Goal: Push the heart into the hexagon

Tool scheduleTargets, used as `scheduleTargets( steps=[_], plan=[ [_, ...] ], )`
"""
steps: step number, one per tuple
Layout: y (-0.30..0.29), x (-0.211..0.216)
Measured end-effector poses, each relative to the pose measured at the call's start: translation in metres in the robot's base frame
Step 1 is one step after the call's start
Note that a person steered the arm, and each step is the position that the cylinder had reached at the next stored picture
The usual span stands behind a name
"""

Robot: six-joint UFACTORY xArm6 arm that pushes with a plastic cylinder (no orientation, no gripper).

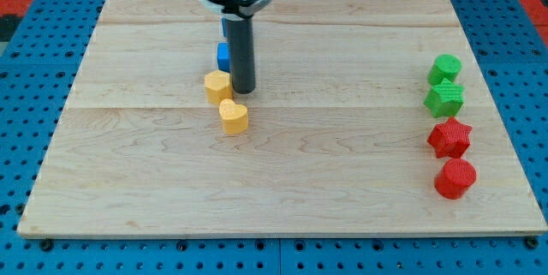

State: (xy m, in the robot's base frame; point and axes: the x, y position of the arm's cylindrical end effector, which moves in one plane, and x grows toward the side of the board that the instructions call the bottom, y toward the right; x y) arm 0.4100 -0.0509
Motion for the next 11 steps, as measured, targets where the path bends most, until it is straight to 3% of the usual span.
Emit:
scheduleTargets(
  steps=[2,4,6,7,9,10,11],
  plan=[
    [0.044,0.019],
    [0.04,0.029],
    [-0.004,0.066],
    [-0.073,0.068],
    [-0.072,0.137],
    [-0.138,0.152],
    [-0.165,0.126]
  ],
)
